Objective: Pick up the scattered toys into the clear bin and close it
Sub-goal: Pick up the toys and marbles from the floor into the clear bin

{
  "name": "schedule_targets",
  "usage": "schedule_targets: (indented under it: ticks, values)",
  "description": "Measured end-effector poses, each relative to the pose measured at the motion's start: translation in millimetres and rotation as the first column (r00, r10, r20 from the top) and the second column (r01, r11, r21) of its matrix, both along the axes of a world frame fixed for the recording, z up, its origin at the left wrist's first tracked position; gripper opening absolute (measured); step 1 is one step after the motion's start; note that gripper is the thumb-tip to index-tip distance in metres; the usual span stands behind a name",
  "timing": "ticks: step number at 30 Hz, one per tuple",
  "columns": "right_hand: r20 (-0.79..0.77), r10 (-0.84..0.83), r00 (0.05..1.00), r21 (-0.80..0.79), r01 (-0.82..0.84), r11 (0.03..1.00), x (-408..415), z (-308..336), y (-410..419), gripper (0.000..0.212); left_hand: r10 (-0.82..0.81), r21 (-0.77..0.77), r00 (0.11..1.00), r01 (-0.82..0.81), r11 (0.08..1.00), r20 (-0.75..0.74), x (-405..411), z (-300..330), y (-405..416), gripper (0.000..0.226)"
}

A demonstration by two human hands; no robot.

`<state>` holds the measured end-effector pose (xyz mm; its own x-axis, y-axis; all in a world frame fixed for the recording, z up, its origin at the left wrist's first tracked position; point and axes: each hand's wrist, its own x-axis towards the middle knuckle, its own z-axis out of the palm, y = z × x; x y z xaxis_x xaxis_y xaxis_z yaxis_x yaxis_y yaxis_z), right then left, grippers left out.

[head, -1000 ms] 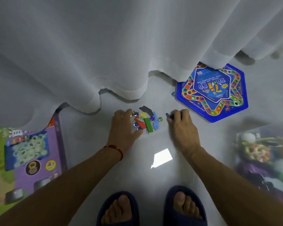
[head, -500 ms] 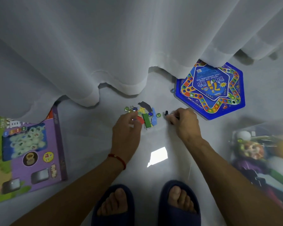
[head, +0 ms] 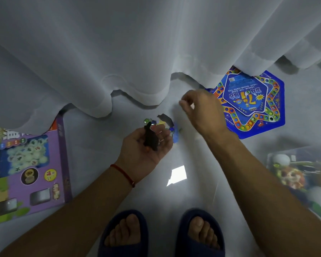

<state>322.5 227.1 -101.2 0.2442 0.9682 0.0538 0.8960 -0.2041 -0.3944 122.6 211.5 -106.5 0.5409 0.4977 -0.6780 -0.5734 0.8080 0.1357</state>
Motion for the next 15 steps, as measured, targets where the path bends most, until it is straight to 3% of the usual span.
schedule_targets:
  ticks: [1,3,6,8,10,12,15]
  values:
    - [0.107,-0.031,0.994,-0.069,0.039,0.997,12,-13,6,0.024,0.008,-0.005,0.999,-0.009,1.0,-0.044,-4,-5,2,0.039]
    - [0.281,0.063,0.958,-0.279,0.019,0.96,26,-36,11,0.04,0.025,-0.012,0.991,-0.026,1.0,-0.13,-14,-11,4,0.033]
    - [0.32,0.139,0.937,-0.29,-0.042,0.956,34,-48,10,0.042,0.018,-0.022,0.981,-0.022,1.0,-0.191,-28,-17,2,0.044]
    - [0.2,0.071,0.977,-0.2,-0.03,0.979,31,-45,11,0.03,0.003,-0.002,0.978,-0.004,1.0,-0.207,-33,-20,1,0.046]
    - [-0.109,-0.014,0.994,-0.132,0.0,0.991,12,-27,8,0.019,0.003,-0.006,0.982,-0.004,1.0,-0.188,-33,-19,2,0.046]
    - [-0.373,0.107,0.922,-0.105,-0.157,0.982,-17,-3,-1,0.017,0.015,-0.029,0.99,-0.02,0.999,-0.14,-32,-15,2,0.045]
    - [-0.427,0.385,0.818,-0.106,-0.468,0.877,-60,15,-18,0.019,0.03,-0.045,0.996,-0.034,0.998,-0.081,-34,-16,0,0.046]
